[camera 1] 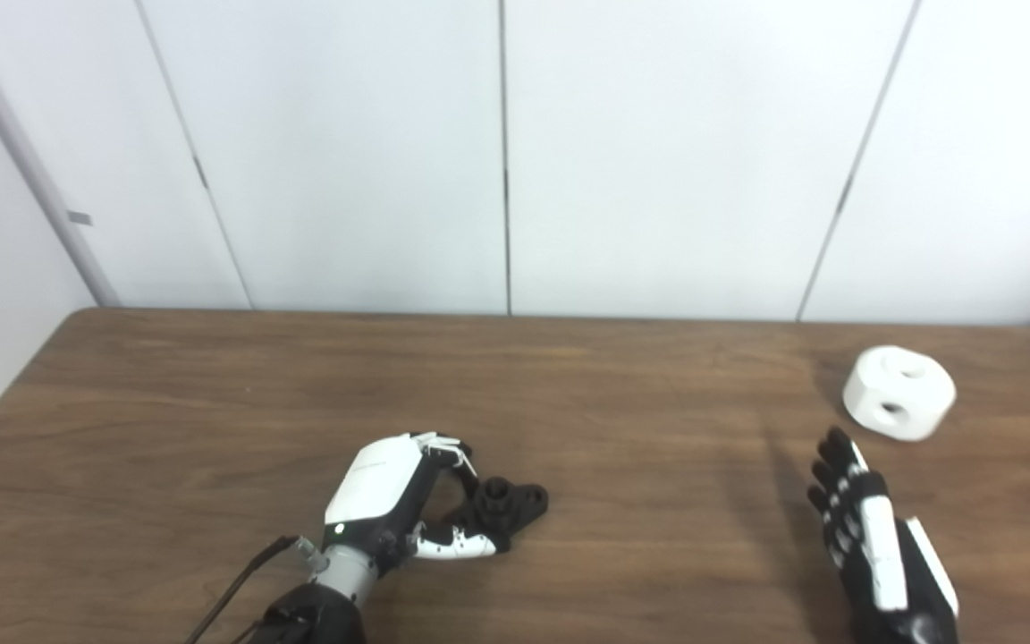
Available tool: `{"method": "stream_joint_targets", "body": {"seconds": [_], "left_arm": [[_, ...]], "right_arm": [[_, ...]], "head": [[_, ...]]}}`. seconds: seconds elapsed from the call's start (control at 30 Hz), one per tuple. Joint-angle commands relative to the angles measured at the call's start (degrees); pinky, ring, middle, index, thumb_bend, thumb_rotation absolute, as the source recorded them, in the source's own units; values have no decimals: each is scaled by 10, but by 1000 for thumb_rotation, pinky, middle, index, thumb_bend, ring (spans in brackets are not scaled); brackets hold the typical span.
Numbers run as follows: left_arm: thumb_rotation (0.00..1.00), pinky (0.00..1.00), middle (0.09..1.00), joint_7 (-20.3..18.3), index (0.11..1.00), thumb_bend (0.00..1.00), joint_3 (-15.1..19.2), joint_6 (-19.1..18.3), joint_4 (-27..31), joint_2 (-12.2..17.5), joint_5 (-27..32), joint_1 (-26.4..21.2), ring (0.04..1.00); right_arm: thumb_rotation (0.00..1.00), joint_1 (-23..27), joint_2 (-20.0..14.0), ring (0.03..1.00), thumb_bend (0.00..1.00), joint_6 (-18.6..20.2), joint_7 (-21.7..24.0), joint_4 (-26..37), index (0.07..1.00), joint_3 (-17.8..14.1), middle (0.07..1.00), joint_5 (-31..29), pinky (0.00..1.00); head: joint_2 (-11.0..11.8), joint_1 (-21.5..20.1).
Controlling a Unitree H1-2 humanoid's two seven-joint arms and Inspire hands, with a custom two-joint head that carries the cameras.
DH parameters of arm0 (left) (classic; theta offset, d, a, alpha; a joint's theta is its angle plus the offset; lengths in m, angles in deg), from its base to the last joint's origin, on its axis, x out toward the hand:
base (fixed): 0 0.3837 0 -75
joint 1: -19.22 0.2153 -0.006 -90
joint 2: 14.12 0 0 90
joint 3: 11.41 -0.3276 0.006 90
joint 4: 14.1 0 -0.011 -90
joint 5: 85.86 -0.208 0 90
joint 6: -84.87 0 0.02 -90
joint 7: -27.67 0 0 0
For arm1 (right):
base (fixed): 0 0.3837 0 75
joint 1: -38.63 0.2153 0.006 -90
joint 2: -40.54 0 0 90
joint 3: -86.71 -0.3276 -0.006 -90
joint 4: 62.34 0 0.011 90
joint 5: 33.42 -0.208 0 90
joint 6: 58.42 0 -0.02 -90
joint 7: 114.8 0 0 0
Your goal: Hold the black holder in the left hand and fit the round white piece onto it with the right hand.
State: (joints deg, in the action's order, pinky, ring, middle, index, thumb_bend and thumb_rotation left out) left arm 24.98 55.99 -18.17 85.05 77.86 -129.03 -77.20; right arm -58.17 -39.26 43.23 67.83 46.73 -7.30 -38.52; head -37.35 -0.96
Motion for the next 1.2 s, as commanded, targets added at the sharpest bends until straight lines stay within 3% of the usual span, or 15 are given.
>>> {"method": "stream_joint_targets", "body": {"seconds": [0.0, 0.47, 0.87, 1.0, 1.17], "left_arm": [[49, 935, 788, -7, 485, 521, -12, 13, 18, -6, -15, 12, 873], [46, 942, 792, 28, 486, 520, -14, 63, 32, -31, -32, 62, 871], [47, 926, 789, 17, 486, 521, -12, 68, 38, -37, -50, 68, 865], [46, 912, 786, 17, 486, 521, -7, 75, 35, -32, -43, 70, 859], [46, 905, 784, 16, 485, 521, 1, 88, 31, -26, -38, 71, 855]], "right_arm": [[1000, 10, 0, 1000, 606, -1, -4, 29, 1000, -1, 993, 4, 1000], [1000, 10, -7, 992, 577, 43, -18, 72, 1000, -17, 976, 13, 1000], [988, 25, -19, 948, 563, 78, -40, 94, 986, -28, 947, 56, 1000], [831, 38, -29, 950, 553, 83, -49, 98, 949, -33, 936, 89, 991], [675, 67, -51, 898, 648, 117, -63, 106, 864, -32, 892, 160, 881]], "head": [[-4, -4], [-45, -33], [-62, -74], [-60, -101], [-58, -126]]}}
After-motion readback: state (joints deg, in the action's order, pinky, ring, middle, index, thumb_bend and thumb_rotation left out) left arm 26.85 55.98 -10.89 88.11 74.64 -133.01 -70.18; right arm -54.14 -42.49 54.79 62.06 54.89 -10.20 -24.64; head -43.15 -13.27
